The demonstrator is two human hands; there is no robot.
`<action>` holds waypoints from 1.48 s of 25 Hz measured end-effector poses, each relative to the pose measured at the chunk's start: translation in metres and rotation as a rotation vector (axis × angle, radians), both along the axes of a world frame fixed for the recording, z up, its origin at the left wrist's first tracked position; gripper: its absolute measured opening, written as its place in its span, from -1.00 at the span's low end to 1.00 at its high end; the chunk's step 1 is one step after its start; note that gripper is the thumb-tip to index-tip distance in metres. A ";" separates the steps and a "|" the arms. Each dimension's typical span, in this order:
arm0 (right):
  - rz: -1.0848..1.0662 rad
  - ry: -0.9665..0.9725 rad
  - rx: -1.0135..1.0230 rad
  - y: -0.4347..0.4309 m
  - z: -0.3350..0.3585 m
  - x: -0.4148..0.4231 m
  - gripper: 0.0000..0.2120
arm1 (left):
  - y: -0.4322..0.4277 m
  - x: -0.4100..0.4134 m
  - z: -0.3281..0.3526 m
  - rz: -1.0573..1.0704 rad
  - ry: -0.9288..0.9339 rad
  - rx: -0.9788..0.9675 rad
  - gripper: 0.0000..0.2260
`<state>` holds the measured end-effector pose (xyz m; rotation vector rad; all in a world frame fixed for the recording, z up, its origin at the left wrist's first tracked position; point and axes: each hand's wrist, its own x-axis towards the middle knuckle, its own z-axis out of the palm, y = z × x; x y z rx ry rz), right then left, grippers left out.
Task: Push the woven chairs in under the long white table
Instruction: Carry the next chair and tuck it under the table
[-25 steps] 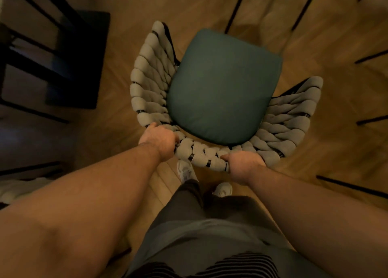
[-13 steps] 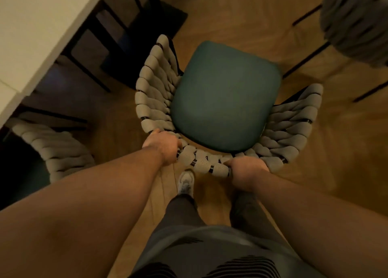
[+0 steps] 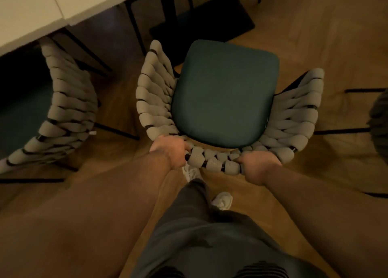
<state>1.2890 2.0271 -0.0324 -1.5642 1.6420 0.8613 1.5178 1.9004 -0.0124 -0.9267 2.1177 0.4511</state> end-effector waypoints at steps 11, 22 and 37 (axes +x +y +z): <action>0.268 -0.050 0.013 -0.094 -0.007 -0.046 -0.50 | -0.043 -0.026 0.008 0.306 -0.047 0.051 -0.64; 0.589 -0.032 -0.012 -0.198 -0.008 -0.149 -0.49 | -0.038 -0.116 -0.006 0.676 -0.047 0.065 -0.61; 0.633 -0.033 -0.055 -0.240 -0.027 -0.152 -0.54 | -0.085 -0.122 -0.020 0.625 -0.067 0.081 -0.60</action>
